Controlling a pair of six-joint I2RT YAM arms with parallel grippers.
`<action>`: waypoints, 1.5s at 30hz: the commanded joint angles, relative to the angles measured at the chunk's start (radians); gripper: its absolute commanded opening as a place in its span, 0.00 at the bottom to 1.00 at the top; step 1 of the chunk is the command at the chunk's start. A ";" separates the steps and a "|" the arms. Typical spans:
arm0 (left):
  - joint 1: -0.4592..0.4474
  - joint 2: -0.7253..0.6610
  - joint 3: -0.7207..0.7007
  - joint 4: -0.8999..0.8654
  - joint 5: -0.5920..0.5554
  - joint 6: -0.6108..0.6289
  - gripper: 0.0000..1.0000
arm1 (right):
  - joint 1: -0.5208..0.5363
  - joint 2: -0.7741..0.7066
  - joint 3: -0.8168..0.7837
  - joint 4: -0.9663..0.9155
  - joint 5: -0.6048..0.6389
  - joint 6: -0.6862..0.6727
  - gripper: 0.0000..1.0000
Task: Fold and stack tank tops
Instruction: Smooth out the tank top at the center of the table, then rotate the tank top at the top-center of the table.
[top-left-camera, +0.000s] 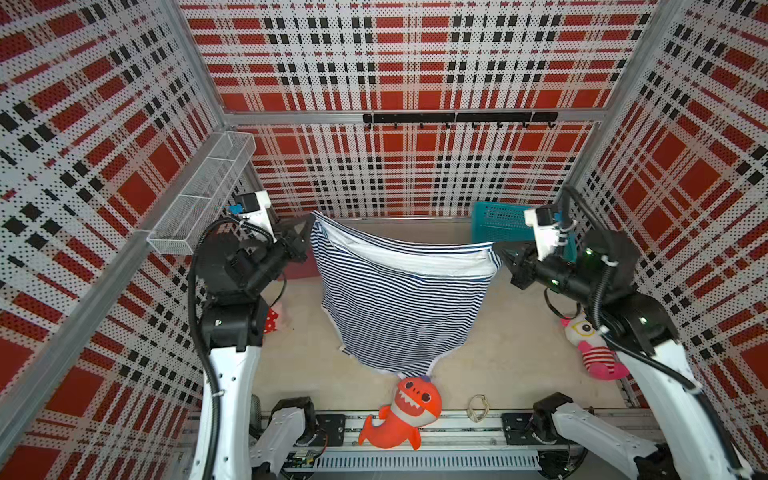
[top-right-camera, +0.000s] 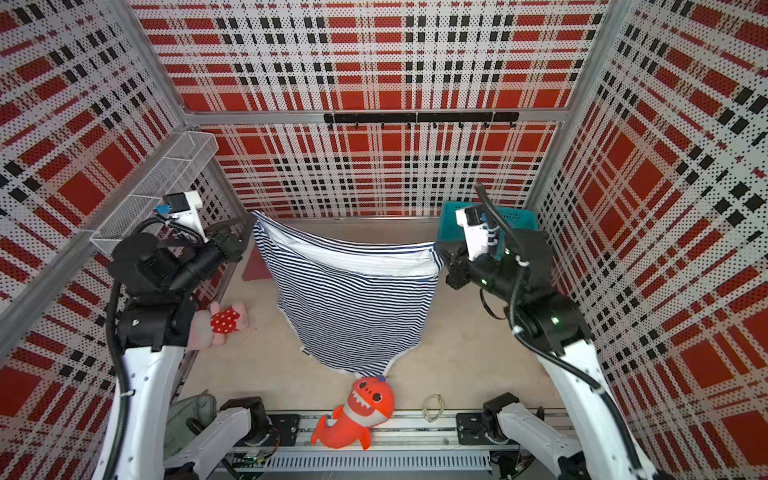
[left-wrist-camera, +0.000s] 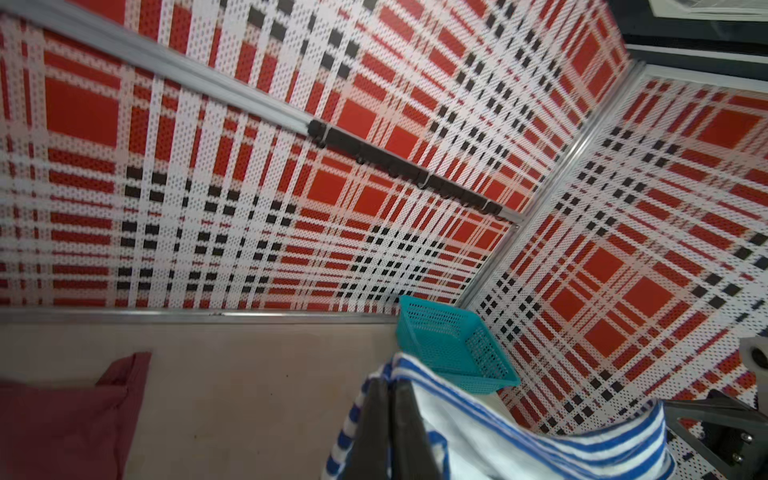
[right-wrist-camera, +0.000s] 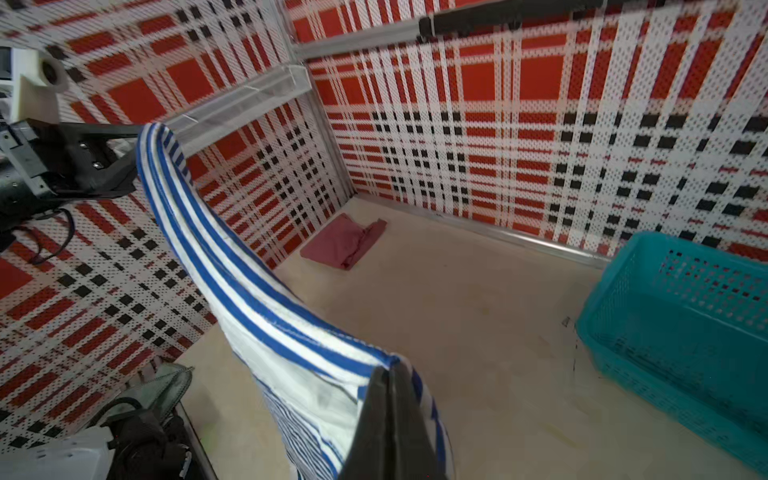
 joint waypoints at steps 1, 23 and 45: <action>0.010 0.095 -0.088 0.099 -0.053 -0.012 0.00 | 0.002 0.131 -0.030 0.092 0.065 0.017 0.00; -0.140 1.293 0.888 -0.022 -0.308 0.041 0.90 | -0.011 0.855 0.313 0.393 0.321 -0.064 0.62; -0.267 1.138 -0.017 0.580 -0.296 -0.195 0.78 | 0.157 0.760 -0.387 0.592 0.289 0.131 0.12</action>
